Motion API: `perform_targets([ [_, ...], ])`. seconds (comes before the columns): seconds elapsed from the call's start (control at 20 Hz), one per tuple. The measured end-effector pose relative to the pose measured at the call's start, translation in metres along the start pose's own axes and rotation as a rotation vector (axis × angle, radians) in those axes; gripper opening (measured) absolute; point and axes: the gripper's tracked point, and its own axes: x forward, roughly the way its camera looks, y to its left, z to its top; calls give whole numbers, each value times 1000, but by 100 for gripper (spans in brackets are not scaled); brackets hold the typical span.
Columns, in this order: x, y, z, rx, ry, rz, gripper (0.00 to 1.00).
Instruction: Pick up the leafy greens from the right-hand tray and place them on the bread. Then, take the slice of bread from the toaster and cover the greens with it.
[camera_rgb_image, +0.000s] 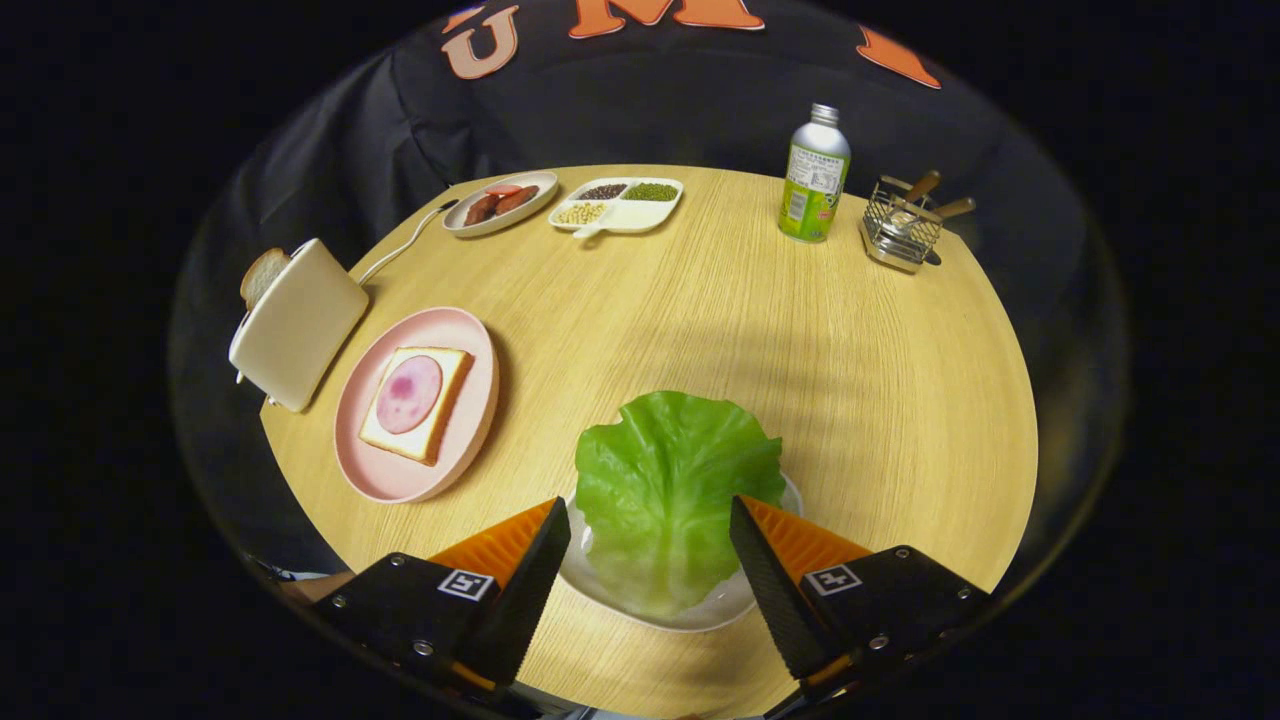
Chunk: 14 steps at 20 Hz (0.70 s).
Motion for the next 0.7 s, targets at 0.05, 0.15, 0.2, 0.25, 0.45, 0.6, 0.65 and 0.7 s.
perform_targets([
  [0.05,5,-1,-4,1,17,-8,97],
  [0.15,14,-5,-8,-8,43,-29,96],
  [0.2,17,-7,-11,-12,53,-42,95],
  [0.25,21,-7,-14,-16,62,-53,94],
  [0.45,24,-10,-13,-30,62,-98,83],
  [0.6,23,-15,-15,20,76,-120,68],
  [0.65,23,-18,-15,37,81,-126,60],
  [0.7,24,-19,-15,47,81,-129,46],
])
